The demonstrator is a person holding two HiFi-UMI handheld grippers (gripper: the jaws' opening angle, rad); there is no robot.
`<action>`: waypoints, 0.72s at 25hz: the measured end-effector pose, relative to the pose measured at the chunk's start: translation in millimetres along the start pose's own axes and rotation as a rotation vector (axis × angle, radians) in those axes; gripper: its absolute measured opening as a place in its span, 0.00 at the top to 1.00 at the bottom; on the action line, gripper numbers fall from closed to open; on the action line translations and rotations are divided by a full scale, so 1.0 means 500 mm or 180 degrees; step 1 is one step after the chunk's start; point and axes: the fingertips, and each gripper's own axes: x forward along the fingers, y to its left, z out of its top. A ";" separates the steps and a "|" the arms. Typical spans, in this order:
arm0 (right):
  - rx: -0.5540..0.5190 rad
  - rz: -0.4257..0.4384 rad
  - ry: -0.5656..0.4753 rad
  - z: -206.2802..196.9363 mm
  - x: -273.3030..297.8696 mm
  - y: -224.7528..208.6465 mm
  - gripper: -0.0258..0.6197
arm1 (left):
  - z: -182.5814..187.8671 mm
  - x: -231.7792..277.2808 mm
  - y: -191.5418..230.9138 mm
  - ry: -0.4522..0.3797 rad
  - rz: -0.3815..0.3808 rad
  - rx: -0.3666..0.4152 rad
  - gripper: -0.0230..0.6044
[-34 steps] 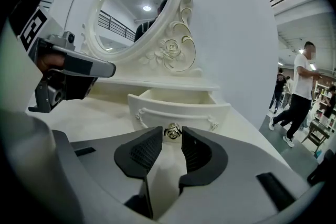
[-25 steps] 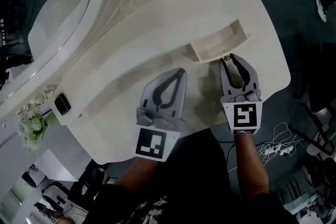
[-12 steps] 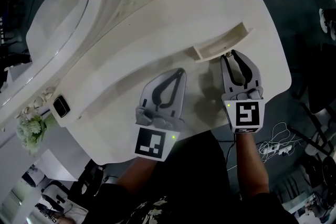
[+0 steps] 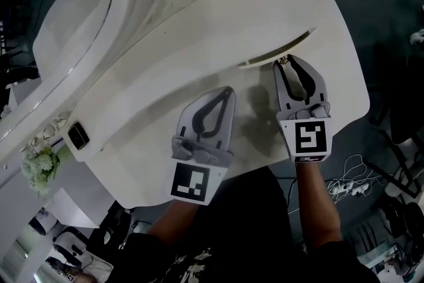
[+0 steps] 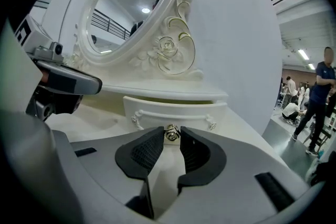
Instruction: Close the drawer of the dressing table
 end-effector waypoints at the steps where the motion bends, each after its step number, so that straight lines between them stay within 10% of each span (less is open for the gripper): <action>1: -0.0003 0.0009 -0.0006 0.002 0.004 0.000 0.82 | -0.001 0.000 0.002 0.0009 0.0003 0.0001 0.96; 18: 0.0008 0.0091 -0.0037 0.025 0.050 0.000 0.82 | 0.003 0.008 0.017 0.0009 0.0023 0.0052 0.96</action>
